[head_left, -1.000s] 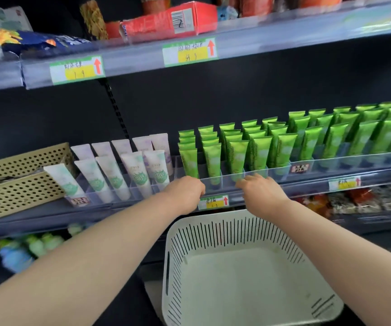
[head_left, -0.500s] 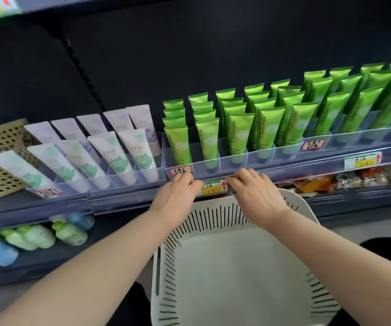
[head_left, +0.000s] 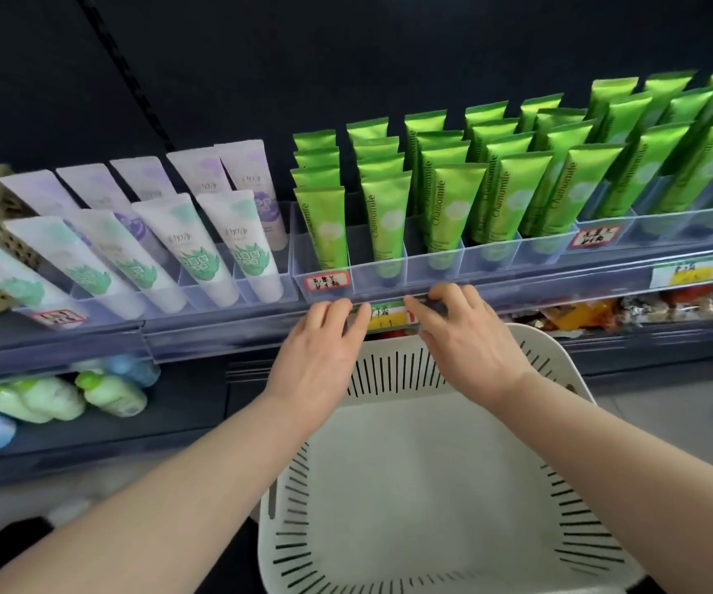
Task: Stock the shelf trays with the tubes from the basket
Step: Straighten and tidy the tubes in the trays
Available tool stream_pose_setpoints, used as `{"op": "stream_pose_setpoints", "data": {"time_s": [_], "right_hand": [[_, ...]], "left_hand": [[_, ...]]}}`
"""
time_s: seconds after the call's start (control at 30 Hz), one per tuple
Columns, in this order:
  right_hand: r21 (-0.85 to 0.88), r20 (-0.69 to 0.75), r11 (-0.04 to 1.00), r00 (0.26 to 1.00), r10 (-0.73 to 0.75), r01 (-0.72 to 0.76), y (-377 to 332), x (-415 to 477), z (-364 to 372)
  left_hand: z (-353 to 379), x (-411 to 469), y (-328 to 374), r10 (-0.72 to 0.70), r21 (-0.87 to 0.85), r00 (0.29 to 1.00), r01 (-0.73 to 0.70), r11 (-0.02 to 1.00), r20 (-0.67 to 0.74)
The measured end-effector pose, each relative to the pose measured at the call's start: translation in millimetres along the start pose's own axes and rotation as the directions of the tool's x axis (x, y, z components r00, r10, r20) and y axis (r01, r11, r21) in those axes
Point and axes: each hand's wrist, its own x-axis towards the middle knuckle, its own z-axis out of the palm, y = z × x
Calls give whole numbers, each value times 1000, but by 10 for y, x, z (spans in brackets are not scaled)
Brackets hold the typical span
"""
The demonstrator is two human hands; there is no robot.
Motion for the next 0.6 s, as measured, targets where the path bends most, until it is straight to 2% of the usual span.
{"op": "stream_pose_setpoints", "data": {"time_s": [0.23,0.4,0.6], "right_hand": [[23,2,1000,1000,-9,9,39,1,50],[59,-22,998,1000,-18,19,41,-9,72],[36,101,999,994,31,-35,-42,6,-105]], "left_hand": [[22,-6,65,-34,42,999,33,999,27],[-55,1,69,-36,-50,999,38,998,38],[-113,47,25,-39,-139,994,52,989,98]]}}
